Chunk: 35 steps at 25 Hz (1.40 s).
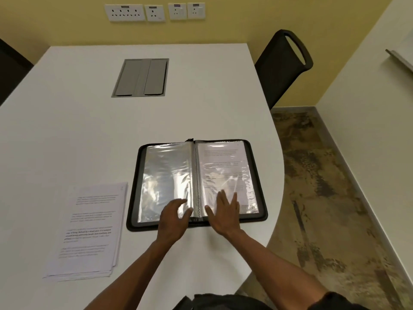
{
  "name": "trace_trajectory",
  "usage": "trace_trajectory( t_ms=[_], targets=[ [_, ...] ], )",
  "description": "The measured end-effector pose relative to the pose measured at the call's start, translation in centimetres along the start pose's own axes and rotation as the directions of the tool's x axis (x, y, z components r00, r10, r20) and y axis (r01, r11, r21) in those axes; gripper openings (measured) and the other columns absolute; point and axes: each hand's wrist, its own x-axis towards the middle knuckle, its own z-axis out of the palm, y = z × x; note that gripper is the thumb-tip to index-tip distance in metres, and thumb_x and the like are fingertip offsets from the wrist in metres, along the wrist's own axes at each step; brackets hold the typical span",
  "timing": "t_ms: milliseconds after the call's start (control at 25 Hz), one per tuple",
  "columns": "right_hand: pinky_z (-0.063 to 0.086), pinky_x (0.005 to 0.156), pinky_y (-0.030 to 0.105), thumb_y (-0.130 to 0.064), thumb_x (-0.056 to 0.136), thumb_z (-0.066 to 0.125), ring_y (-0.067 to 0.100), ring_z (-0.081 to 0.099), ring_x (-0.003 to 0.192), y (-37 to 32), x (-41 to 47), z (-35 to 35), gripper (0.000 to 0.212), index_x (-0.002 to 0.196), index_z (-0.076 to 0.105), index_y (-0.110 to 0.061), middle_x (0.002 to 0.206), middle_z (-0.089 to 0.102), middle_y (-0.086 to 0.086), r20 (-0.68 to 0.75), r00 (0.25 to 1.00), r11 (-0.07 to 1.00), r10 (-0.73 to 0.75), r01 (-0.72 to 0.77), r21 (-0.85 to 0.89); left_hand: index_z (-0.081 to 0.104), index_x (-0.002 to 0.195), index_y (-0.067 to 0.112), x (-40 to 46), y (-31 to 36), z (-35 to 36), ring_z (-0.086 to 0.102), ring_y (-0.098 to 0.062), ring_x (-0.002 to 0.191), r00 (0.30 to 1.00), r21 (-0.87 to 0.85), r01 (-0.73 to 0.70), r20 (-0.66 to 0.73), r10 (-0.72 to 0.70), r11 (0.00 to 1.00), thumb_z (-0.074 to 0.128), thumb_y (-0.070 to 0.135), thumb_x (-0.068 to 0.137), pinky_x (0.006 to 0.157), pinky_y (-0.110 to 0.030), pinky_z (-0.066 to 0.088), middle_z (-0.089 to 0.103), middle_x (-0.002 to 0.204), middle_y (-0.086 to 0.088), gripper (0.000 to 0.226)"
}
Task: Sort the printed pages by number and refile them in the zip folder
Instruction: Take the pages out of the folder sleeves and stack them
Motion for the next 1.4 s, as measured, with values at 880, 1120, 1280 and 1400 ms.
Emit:
trace_trajectory(
  t_ms=[880,1120,1280,1400],
  targets=[
    [0.039,0.109,0.044,-0.037,0.093,0.063,0.032,0.04,0.133,9.8,1.0,-2.7,0.062,0.146,0.043,-0.011,0.146,0.041,0.015,-0.15,0.933,0.936,0.327,-0.298,0.187,0.052,0.136,0.008,6.8,-1.7,-4.3,0.061,-0.028,0.101,0.824,-0.056,0.481,-0.31,-0.474,0.875,0.058,-0.004,0.086,0.087,-0.033,0.046,0.067,0.11,-0.012,0.052],
    [0.05,0.092,0.039,-0.032,0.088,0.072,0.031,0.058,0.116,10.2,2.7,-4.1,0.062,0.142,0.048,-0.012,0.129,0.057,0.014,-0.133,0.865,0.833,0.483,-0.408,0.374,0.037,0.15,0.015,5.9,-3.2,-3.0,0.044,-0.037,0.133,0.901,0.269,0.43,-0.18,-0.394,0.861,0.066,0.021,0.086,0.107,-0.051,0.041,0.042,0.148,-0.017,0.07],
    [0.055,0.081,0.035,-0.018,0.085,0.075,0.031,0.067,0.097,10.1,3.3,-4.9,0.023,0.107,0.07,-0.013,0.107,0.072,0.011,-0.18,0.794,0.743,0.58,-0.426,0.515,0.04,0.149,0.018,3.9,-2.0,0.7,0.037,-0.032,0.14,0.959,0.284,0.28,-0.031,-0.283,0.917,0.067,0.025,0.084,0.113,-0.047,0.034,0.041,0.152,-0.014,0.07],
    [0.054,0.072,0.032,-0.021,0.086,0.075,0.029,0.067,0.084,9.7,2.9,-5.3,0.006,0.088,0.071,-0.016,0.093,0.074,0.008,-0.228,0.778,0.743,0.585,-0.401,0.536,0.049,0.142,0.014,2.2,-0.3,3.5,0.042,-0.031,0.134,0.985,0.187,0.161,0.028,-0.169,0.969,0.068,0.024,0.082,0.111,-0.042,0.035,0.049,0.143,-0.013,0.063]
  ],
)
